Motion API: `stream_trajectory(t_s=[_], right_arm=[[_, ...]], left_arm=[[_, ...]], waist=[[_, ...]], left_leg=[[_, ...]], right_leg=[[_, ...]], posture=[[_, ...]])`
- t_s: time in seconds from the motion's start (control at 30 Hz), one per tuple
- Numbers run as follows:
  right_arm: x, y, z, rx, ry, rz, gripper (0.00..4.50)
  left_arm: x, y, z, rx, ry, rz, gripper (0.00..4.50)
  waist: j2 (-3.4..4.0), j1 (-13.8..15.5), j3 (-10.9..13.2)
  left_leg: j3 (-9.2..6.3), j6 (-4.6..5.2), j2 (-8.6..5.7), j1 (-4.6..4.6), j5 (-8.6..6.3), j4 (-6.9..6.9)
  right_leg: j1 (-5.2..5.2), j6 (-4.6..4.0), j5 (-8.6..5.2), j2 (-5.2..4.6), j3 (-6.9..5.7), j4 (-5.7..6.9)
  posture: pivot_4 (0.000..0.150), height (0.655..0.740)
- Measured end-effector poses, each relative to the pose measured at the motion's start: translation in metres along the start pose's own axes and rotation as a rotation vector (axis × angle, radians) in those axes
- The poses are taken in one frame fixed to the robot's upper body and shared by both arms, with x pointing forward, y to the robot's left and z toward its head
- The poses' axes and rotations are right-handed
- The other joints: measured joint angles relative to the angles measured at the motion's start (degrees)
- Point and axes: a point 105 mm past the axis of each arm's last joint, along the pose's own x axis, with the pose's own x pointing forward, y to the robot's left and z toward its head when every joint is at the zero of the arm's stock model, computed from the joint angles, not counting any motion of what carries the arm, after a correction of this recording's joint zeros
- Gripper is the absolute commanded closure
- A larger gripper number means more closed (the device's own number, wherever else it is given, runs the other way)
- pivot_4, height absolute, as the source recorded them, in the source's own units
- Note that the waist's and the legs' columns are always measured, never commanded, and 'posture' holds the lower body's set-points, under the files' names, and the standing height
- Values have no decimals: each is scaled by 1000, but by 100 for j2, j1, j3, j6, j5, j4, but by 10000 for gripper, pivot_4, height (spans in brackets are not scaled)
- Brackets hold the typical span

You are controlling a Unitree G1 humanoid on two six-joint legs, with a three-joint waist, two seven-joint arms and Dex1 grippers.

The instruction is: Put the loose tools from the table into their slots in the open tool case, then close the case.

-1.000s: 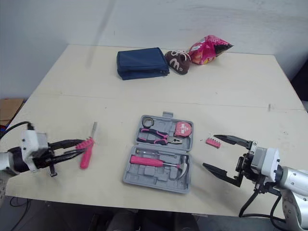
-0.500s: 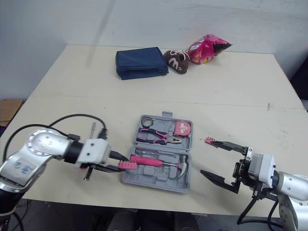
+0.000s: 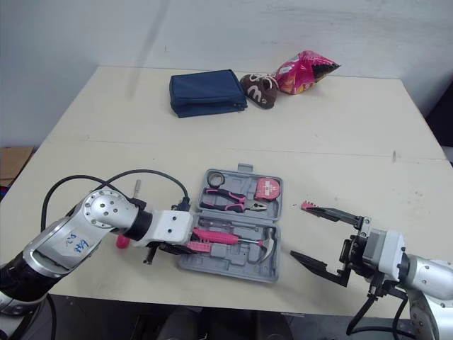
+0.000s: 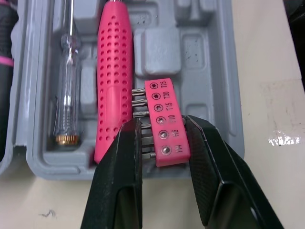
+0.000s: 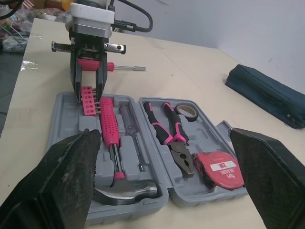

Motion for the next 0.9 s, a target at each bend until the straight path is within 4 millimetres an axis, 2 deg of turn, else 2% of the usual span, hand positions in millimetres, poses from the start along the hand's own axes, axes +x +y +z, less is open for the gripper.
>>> stream_trajectory(t_s=[0.53, 0.63, 0.77, 0.9], right_arm=[[-3, 5, -3, -6, -5, -8, 0], [-3, 5, -3, -8, -6, -8, 0], [-4, 5, -3, -11, -7, -9, 0], [-6, 10, -6, 14, 6, -14, 0]], left_arm=[[14, 2, 10, 34, 3, 26, 38178], [13, 2, 14, 57, -28, 29, 24111], [6, 3, 24, 114, -97, 38, 24111], [-14, 4, 23, 159, -140, 63, 24111]], waist=[[1, 135, -1], [1, 135, -1], [1, 133, 0], [2, 107, -1]], left_leg=[[0, 4, -4, 1, 2, 11], [0, 4, -3, 1, 2, 11], [0, 4, -2, 0, 2, 11], [2, 3, 1, 4, 3, 9]], right_leg=[[6, 1, 1, -5, 1, 3], [4, 1, 1, -5, 0, 6], [4, 1, 1, -5, -1, 5], [2, 0, 0, -4, -1, 10]], posture=[[1500, 7400], [1500, 7400], [1500, 7400], [1500, 7400]])
